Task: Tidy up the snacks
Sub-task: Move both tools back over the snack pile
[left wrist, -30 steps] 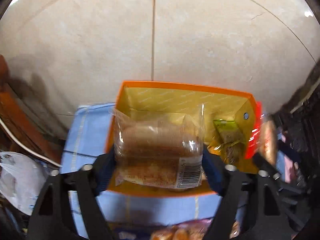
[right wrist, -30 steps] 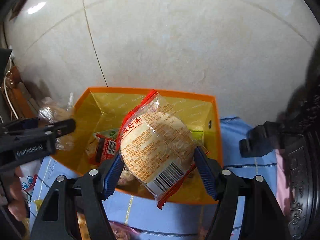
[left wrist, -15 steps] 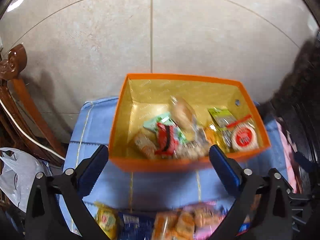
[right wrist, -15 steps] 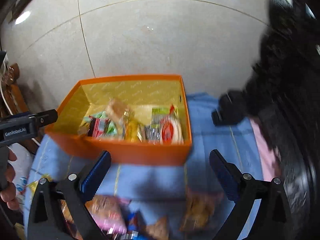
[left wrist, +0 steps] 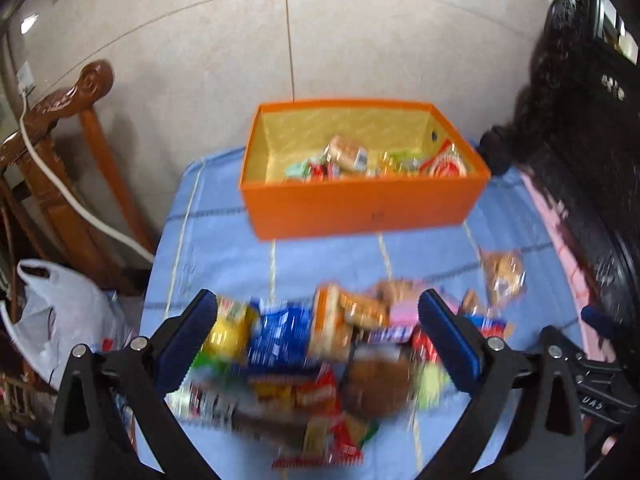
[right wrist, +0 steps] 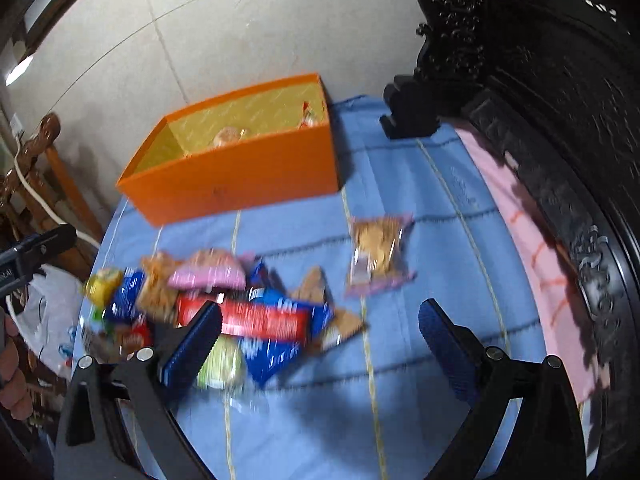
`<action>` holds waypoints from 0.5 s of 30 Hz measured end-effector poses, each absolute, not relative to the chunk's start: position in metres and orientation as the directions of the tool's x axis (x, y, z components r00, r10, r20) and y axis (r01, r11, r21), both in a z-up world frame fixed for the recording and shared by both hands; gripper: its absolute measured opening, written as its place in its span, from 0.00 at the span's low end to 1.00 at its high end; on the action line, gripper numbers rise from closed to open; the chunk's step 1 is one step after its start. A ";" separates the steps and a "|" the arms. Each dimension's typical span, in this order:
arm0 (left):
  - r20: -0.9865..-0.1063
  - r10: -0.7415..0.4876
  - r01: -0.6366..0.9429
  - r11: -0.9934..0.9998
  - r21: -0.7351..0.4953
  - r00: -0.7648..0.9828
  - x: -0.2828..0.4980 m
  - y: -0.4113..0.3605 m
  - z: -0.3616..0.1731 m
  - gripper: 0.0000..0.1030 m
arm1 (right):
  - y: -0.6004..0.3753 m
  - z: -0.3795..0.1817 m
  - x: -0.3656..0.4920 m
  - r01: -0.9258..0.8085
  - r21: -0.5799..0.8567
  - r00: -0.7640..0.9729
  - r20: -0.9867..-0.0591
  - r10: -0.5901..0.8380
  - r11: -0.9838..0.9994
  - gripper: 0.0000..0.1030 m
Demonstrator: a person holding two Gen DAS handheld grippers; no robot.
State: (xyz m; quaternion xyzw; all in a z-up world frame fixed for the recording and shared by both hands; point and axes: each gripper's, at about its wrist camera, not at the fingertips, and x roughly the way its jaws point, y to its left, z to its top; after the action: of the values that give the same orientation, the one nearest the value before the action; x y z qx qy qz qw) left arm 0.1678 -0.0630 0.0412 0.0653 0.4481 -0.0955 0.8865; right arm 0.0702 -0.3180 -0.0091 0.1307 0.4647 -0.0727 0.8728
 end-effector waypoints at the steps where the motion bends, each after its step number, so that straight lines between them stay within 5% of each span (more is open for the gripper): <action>1: -0.814 -0.114 0.229 0.973 0.024 0.570 0.162 -0.060 0.038 0.96 | -0.316 -0.009 0.064 0.238 0.171 0.556 -0.831 0.010 0.956 0.96; 15: -0.881 -0.051 0.181 0.983 0.040 0.471 0.109 -0.005 -0.016 0.96 | -0.299 -0.034 0.020 0.228 0.161 0.483 -0.875 0.033 0.960 0.96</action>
State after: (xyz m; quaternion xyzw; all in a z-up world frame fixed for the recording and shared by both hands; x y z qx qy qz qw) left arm 0.1087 -0.0053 -0.0163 0.0637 0.5100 -0.0676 0.8551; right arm 0.0197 -0.2986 -0.0339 0.1287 0.5054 -0.0572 0.8513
